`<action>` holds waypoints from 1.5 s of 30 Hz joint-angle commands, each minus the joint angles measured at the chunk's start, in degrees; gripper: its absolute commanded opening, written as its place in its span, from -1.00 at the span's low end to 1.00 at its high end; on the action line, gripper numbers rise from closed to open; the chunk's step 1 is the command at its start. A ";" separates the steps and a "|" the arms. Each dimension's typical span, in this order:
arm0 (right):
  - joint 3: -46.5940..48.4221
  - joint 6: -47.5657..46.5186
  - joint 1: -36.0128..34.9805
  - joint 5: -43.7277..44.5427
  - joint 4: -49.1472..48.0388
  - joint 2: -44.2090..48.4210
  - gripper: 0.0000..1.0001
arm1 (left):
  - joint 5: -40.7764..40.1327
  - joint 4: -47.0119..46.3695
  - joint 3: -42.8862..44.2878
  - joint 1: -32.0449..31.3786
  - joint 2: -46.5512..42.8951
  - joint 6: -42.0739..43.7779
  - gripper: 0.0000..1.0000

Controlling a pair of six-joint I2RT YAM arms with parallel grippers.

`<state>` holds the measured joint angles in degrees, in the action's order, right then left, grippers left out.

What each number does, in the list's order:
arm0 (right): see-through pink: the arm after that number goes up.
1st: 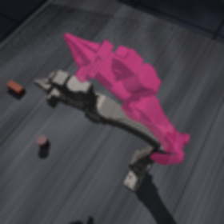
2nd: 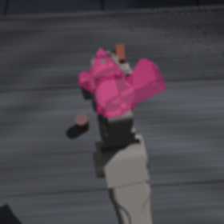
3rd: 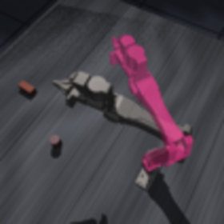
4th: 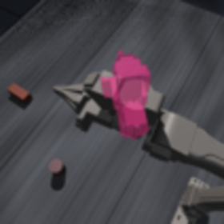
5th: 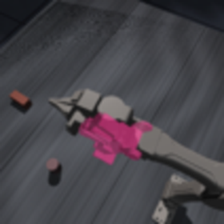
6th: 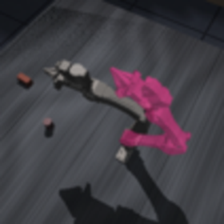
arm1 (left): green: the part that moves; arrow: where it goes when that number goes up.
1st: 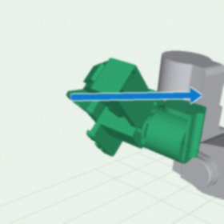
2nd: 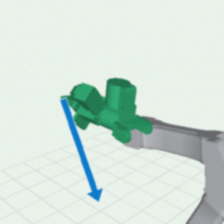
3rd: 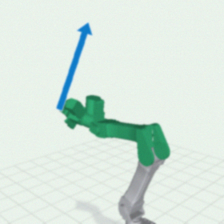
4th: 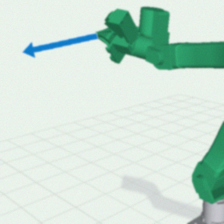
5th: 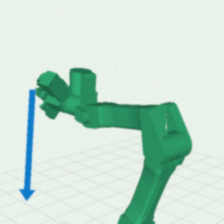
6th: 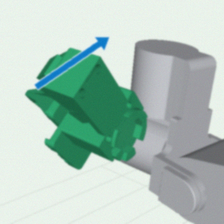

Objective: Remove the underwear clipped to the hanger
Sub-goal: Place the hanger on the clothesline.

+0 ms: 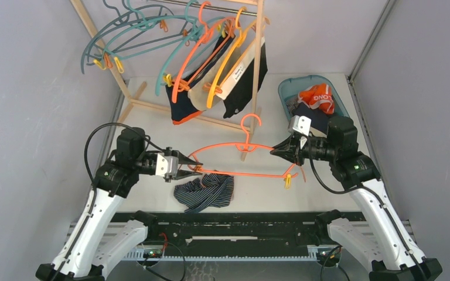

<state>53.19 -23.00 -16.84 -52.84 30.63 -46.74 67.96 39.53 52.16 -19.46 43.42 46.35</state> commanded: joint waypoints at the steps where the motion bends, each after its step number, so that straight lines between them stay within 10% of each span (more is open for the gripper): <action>1: 2.29 -0.61 0.15 -0.69 -2.82 0.74 -1.00 | -1.99 -0.74 -1.05 0.37 -1.24 1.78 -0.31; 10: 0.08 -5.86 -3.42 5.72 -4.53 1.59 -1.00 | -6.43 13.63 4.46 0.33 -2.99 10.98 0.54; 19: -0.08 -10.12 -6.63 6.73 -3.06 1.54 -1.00 | -10.68 9.14 8.38 0.33 -4.24 -2.63 0.74; 27: -3.57 -13.72 -7.91 5.62 -5.23 5.22 -1.00 | -21.61 0.04 10.41 0.33 -1.53 -27.30 0.67; 45: -3.79 -13.76 -9.25 7.94 -6.70 5.48 -1.00 | -12.11 15.88 10.65 -1.41 10.04 -28.91 -0.11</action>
<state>49.01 -36.69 -25.67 -45.43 27.64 -41.34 52.49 54.68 64.14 -20.18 54.30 18.39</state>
